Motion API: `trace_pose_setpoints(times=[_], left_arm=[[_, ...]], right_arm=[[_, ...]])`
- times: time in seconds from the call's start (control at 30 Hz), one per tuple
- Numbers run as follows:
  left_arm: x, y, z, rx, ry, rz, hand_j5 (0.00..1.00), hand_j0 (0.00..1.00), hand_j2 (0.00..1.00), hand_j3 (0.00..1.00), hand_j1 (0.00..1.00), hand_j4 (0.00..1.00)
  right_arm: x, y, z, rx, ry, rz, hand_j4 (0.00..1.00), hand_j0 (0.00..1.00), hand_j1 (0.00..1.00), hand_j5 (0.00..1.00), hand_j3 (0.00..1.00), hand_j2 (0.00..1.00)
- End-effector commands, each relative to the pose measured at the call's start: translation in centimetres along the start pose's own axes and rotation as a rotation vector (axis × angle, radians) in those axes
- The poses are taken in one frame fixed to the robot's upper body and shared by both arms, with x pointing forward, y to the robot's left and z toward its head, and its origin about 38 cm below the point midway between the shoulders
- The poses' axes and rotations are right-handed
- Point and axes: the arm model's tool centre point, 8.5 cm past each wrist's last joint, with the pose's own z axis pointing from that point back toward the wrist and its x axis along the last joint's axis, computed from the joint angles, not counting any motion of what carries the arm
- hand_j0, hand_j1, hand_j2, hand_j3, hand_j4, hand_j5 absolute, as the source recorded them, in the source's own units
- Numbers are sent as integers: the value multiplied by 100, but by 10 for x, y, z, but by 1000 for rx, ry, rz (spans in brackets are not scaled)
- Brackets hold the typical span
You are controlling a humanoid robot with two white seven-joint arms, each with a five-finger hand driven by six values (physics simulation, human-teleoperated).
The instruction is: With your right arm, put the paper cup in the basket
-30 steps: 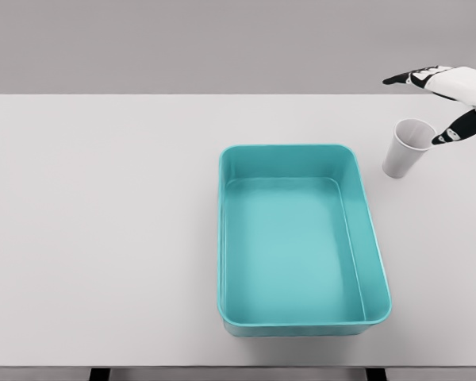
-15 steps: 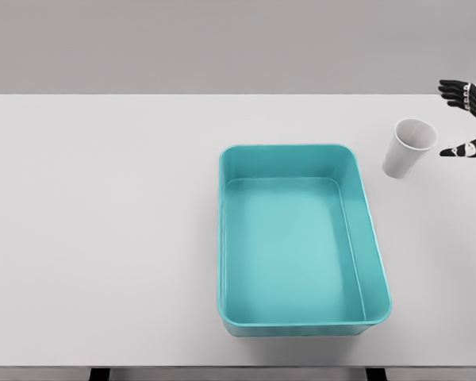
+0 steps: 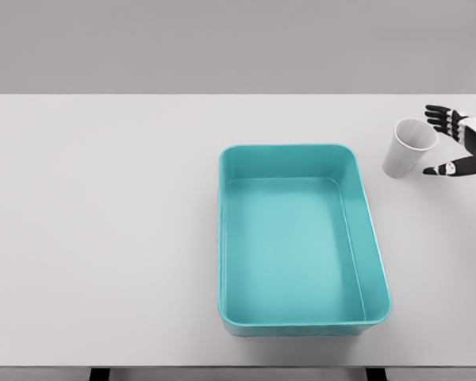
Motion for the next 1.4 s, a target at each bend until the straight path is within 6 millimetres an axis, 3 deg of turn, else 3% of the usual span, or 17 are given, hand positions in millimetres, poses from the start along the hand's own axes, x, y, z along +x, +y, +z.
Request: trace_pose_setpoints(times=[0.0,1.23,1.3,1.37], left_arm=[[0,0,0,0,0,0,100,100,100,100,100,100],[0,0,0,0,0,0,100,100,100,100,100,100],[0,0,0,0,0,0,100,100,100,100,100,100],[0,0,0,0,0,0,100,100,100,100,100,100]], right_arm=[[-2,3,-2,1,2,-9,100,100,100,100,100,100],[12,20,-23,37,-44,-14,100,100,100,100,100,100],[12,20,-23,37,-43,-15,97,97,97,97,97,97],[12,20,-23,39,-42,-15,88,88,88,88,88,88]])
